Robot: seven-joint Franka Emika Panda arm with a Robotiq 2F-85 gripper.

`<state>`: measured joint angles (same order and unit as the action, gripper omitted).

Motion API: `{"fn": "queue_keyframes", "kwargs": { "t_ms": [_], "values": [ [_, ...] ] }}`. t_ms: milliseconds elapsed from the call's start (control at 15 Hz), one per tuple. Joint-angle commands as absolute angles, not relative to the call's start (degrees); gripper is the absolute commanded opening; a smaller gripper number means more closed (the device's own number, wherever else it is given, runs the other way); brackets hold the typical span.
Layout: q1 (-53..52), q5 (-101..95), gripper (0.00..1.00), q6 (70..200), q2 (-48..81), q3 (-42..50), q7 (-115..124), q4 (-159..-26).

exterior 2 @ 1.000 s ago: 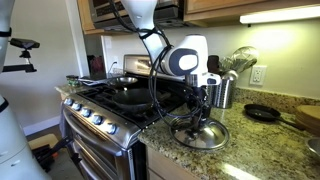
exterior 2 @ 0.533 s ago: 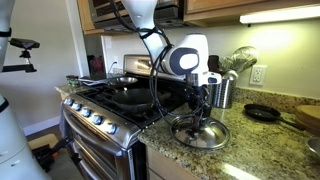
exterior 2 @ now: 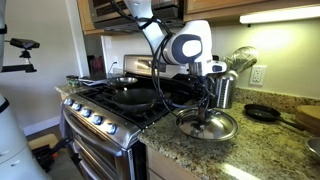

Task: Pick up the silver lid and place it on the black pot.

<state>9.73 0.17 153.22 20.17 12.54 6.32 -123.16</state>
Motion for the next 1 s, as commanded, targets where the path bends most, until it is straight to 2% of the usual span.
{"fn": "queue_keyframes", "kwargs": {
  "t_ms": [0, 933],
  "values": [
    [9.2, -1.7, 0.20, 149.5, 12.4, 13.8, 7.4, -125.2],
    [8.9, -2.4, 0.20, 140.6, -4.0, 9.7, 6.0, -125.1]
  ]
}}
